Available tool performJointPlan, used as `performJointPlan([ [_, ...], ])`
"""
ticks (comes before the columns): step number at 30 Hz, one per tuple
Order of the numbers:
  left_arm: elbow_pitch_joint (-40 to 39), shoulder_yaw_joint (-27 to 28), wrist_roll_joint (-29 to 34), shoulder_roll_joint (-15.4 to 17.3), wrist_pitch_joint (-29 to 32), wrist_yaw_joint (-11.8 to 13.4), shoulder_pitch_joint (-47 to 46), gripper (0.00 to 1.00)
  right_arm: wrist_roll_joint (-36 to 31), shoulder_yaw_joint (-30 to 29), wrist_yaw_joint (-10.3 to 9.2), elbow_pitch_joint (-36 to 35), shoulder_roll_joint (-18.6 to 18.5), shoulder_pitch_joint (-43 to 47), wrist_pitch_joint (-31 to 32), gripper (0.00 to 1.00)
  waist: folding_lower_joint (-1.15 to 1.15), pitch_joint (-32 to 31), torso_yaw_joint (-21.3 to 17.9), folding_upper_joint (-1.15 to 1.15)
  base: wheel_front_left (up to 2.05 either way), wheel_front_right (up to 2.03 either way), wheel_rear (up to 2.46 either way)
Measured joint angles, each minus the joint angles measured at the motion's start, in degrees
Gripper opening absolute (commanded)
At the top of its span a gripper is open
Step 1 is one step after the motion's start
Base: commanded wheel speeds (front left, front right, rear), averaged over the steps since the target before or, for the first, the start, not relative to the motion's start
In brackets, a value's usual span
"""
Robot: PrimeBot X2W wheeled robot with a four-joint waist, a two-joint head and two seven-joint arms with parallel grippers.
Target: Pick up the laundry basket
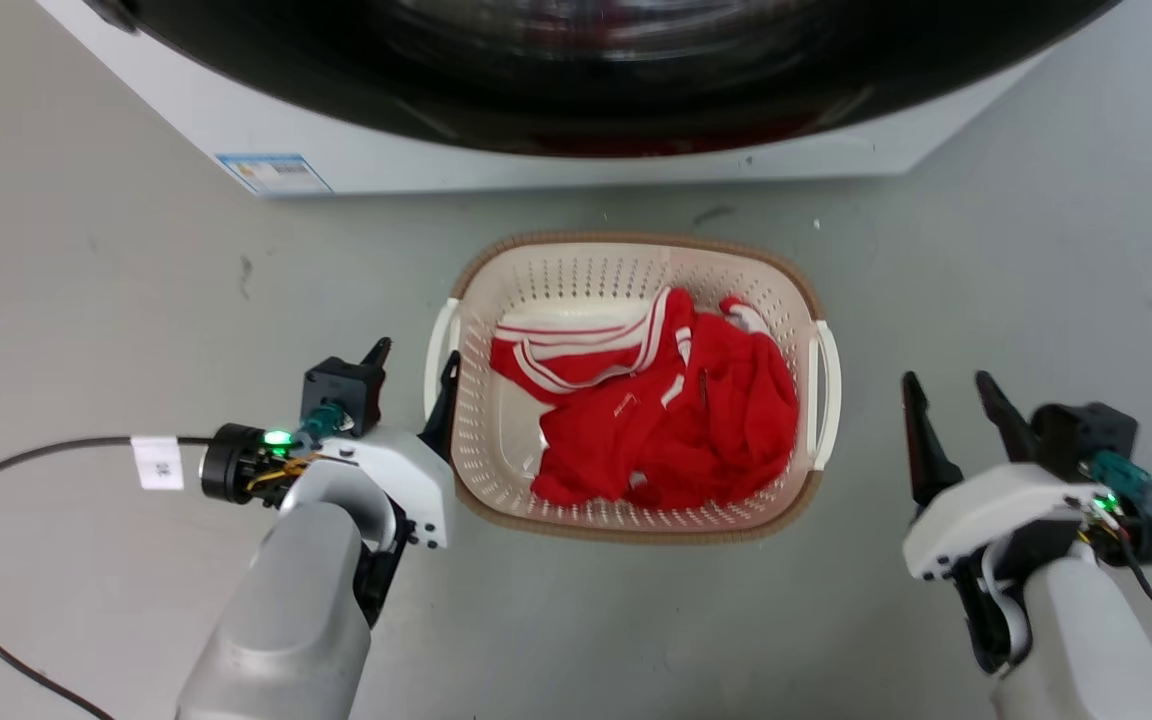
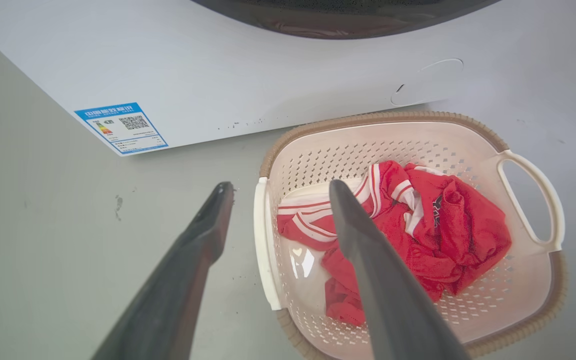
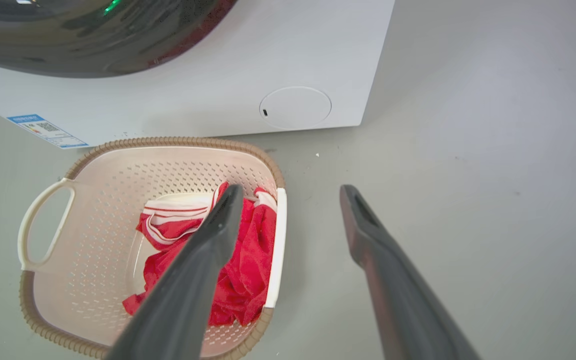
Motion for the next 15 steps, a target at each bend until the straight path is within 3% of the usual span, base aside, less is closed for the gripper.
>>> performJointPlan([
  [15, 16.4, 0.1, -3.6, 3.2, 3.4, -0.9, -13.5, 1.00, 7.3, 11.1, 0.00, 21.1, 0.0, -17.2, -0.4, 1.00, 0.00, 14.1, -3.5, 0.00, 0.00, 0.00, 0.00],
])
